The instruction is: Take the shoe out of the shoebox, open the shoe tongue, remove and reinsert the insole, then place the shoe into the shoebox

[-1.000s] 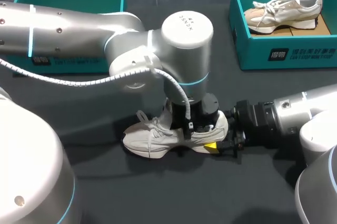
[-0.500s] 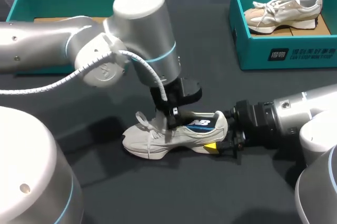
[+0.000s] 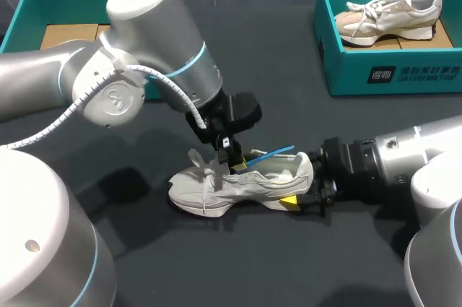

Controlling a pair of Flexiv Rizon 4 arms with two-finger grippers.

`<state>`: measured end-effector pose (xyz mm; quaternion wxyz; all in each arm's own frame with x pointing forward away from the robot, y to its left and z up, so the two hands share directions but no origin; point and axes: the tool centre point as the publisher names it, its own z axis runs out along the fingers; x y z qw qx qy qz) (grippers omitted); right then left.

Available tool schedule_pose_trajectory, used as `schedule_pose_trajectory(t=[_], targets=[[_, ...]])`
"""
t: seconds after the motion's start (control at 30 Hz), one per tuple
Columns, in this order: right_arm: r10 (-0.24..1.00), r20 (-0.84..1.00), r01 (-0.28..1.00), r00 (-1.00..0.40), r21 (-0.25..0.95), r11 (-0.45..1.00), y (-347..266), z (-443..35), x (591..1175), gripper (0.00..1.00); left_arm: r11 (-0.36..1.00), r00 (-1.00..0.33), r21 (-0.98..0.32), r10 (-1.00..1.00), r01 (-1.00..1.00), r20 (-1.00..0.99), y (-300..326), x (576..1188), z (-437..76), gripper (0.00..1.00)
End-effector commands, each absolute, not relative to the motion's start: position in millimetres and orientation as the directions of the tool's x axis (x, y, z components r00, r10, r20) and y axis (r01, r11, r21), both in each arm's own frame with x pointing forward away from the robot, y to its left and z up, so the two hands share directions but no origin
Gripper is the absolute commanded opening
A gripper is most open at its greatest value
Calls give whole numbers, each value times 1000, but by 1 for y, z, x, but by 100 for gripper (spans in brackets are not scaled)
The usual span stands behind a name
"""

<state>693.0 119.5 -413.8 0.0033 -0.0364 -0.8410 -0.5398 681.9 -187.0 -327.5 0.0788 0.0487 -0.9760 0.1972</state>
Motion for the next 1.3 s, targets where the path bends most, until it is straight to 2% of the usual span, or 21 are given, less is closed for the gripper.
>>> schedule_pose_trajectory(t=[0.03,0.63,0.67,0.73,0.77,0.87,1.0,1.13,1.3], targets=[[58,44,64,-997,906,419,120,-414,692,0,913,-988,-392,-62,-115,144,-197,675,-321,0],[58,44,64,-997,906,419,120,-414,692,0,918,-997,-388,-70,-79,36,-243,686,-313,0],[58,44,64,-997,906,419,120,-414,692,0,917,-997,-391,-68,-75,33,-244,685,-312,4],[58,44,64,-997,906,419,120,-414,692,0,915,-998,-397,-64,-69,26,-243,683,-311,31],[58,44,64,-997,906,419,120,-414,692,0,914,-998,-400,-63,-66,20,-243,682,-311,35],[58,44,64,-997,906,419,120,-414,692,0,913,-998,-405,-63,-54,-9,-243,679,-311,42],[58,44,64,-997,906,419,120,-414,692,0,906,-997,-423,-58,-29,-57,-244,676,-311,44],[58,44,64,-997,906,419,120,-414,692,0,888,-994,-459,-56,-6,-95,-244,674,-309,56],[58,44,64,-997,906,419,120,-414,692,0,862,-993,-507,-41,20,-109,-245,675,-309,58]])
